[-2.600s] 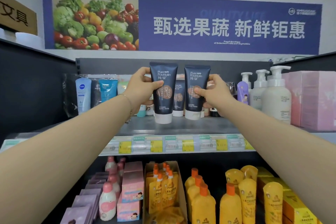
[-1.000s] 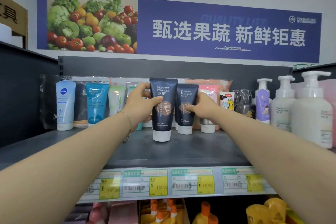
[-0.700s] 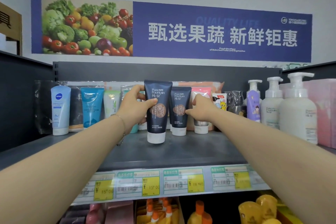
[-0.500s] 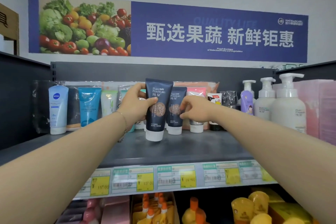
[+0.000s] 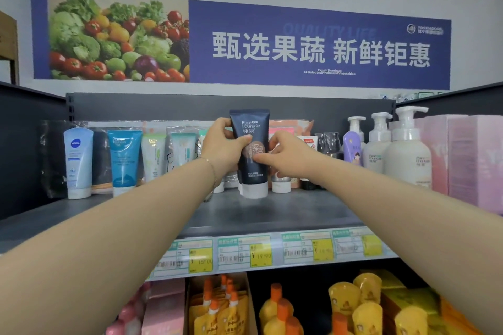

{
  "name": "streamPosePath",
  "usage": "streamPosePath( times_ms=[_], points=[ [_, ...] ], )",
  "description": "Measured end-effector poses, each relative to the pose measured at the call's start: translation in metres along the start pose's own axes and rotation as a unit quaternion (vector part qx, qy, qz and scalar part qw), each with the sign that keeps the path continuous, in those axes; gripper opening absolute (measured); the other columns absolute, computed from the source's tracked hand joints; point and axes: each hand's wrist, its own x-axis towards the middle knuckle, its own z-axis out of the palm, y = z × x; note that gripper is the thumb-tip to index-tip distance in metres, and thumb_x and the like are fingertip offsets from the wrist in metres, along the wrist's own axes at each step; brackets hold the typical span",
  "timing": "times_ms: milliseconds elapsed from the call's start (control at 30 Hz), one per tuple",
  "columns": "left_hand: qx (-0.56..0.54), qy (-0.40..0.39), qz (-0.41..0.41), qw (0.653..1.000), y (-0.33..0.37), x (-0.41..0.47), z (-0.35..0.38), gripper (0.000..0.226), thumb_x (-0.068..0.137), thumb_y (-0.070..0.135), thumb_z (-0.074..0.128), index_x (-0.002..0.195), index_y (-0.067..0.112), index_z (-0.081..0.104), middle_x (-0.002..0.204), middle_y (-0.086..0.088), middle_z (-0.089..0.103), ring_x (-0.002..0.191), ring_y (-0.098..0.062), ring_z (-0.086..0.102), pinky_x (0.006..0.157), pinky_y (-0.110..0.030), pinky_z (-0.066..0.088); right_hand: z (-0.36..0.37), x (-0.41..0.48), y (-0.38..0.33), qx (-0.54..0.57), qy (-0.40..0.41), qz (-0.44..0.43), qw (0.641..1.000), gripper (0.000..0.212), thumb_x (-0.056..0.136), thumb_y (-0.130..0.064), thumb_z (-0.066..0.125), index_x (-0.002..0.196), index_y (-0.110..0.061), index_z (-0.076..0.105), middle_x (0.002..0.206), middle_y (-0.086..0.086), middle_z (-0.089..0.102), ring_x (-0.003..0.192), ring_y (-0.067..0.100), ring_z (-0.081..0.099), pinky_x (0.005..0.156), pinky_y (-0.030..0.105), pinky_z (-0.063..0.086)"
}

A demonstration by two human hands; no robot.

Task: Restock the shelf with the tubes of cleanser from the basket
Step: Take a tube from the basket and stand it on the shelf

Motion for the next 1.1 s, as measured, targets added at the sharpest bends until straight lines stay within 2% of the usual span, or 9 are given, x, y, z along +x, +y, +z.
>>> streamPosePath(
  times_ms=[100, 233, 367, 567, 667, 733, 833, 967, 1100],
  points=[
    [-0.016, 0.004, -0.023, 1.000, 0.003, -0.001, 0.007, 0.030, 0.086, 0.014, 0.071, 0.102, 0.018, 0.046, 0.089, -0.002, 0.060, 0.079, -0.022, 0.064, 0.068, -0.044, 0.058, 0.001, -0.001, 0.001, 0.039, 0.035, 0.007, 0.999, 0.030, 0.087, -0.030, 0.071, 0.076, -0.021, 0.044, 0.072, 0.003, 0.061, 0.064, 0.019, 0.055, 0.067, 0.037, 0.048],
    [-0.029, -0.035, -0.050, 0.998, 0.002, -0.004, 0.005, 0.043, 0.077, 0.003, 0.076, 0.104, 0.016, 0.044, 0.093, -0.008, 0.064, 0.087, -0.028, 0.067, 0.079, -0.046, 0.057, 0.003, 0.004, 0.008, 0.053, 0.067, 0.039, 0.996, 0.034, 0.084, -0.034, 0.073, 0.084, -0.019, 0.043, 0.079, 0.008, 0.060, 0.069, 0.022, 0.053, 0.060, 0.031, 0.041],
    [0.000, -0.088, -0.042, 0.995, 0.000, -0.009, -0.002, 0.052, 0.079, -0.007, 0.069, 0.118, 0.021, 0.048, 0.088, -0.007, 0.065, 0.078, -0.022, 0.065, 0.058, -0.024, 0.051, 0.007, 0.006, 0.011, 0.064, 0.090, 0.051, 0.993, 0.036, 0.085, -0.034, 0.073, 0.080, -0.023, 0.038, 0.093, 0.011, 0.062, 0.084, 0.027, 0.059, 0.059, 0.031, 0.041],
    [0.071, -0.165, -0.044, 0.983, -0.001, -0.018, -0.008, 0.083, 0.087, -0.014, 0.053, 0.148, 0.035, 0.024, 0.086, -0.007, 0.062, 0.066, -0.012, 0.058, 0.036, -0.012, 0.040, 0.020, 0.017, 0.015, 0.052, 0.123, 0.071, 0.989, 0.037, 0.082, -0.037, 0.073, 0.078, -0.024, 0.038, 0.094, 0.010, 0.064, 0.098, 0.032, 0.060, 0.086, 0.048, 0.050],
    [0.056, -0.173, -0.048, 0.982, -0.004, -0.020, -0.007, 0.088, 0.087, -0.020, 0.046, 0.149, 0.034, 0.017, 0.089, 0.000, 0.059, 0.049, -0.001, 0.056, 0.033, -0.012, 0.034, 0.026, 0.021, 0.017, 0.064, 0.107, 0.080, 0.989, 0.038, 0.085, -0.032, 0.072, 0.077, -0.025, 0.036, 0.080, 0.000, 0.056, 0.084, 0.022, 0.056, 0.071, 0.035, 0.048],
    [0.049, -0.164, -0.065, 0.983, -0.011, -0.016, -0.003, 0.091, 0.087, -0.019, 0.048, 0.150, 0.033, 0.010, 0.092, 0.002, 0.057, 0.064, -0.007, 0.061, 0.039, -0.013, 0.039, 0.029, 0.023, 0.019, 0.073, 0.101, 0.086, 0.988, 0.039, 0.087, -0.029, 0.071, 0.075, -0.024, 0.034, 0.075, -0.005, 0.048, 0.074, 0.015, 0.050, 0.057, 0.027, 0.037],
    [0.048, -0.158, -0.093, 0.982, -0.020, -0.009, 0.000, 0.094, 0.087, -0.016, 0.052, 0.152, 0.028, 0.000, 0.103, -0.001, 0.055, 0.092, -0.020, 0.058, 0.048, -0.014, 0.047, 0.032, 0.030, 0.023, 0.068, 0.103, 0.091, 0.988, 0.035, 0.087, -0.030, 0.071, 0.077, -0.021, 0.040, 0.072, -0.005, 0.047, 0.075, 0.019, 0.051, 0.054, 0.027, 0.035],
    [0.063, -0.161, -0.104, 0.979, -0.027, -0.003, 0.001, 0.081, 0.087, -0.015, 0.052, 0.149, 0.018, 0.014, 0.122, -0.011, 0.055, 0.107, -0.026, 0.058, 0.073, -0.031, 0.055, 0.035, 0.034, 0.026, 0.065, 0.090, 0.093, 0.989, 0.032, 0.088, -0.029, 0.070, 0.080, -0.019, 0.041, 0.071, -0.005, 0.045, 0.072, 0.017, 0.048, 0.052, 0.025, 0.032],
    [0.066, -0.164, -0.113, 0.978, -0.033, 0.001, 0.003, 0.071, 0.089, -0.013, 0.048, 0.145, 0.017, 0.018, 0.113, -0.010, 0.054, 0.090, -0.016, 0.054, 0.048, -0.013, 0.044, 0.038, 0.033, 0.026, 0.042, 0.082, 0.082, 0.992, 0.028, 0.090, -0.027, 0.067, 0.091, -0.016, 0.042, 0.079, -0.005, 0.044, 0.075, 0.015, 0.045, 0.051, 0.021, 0.028]
  ],
)
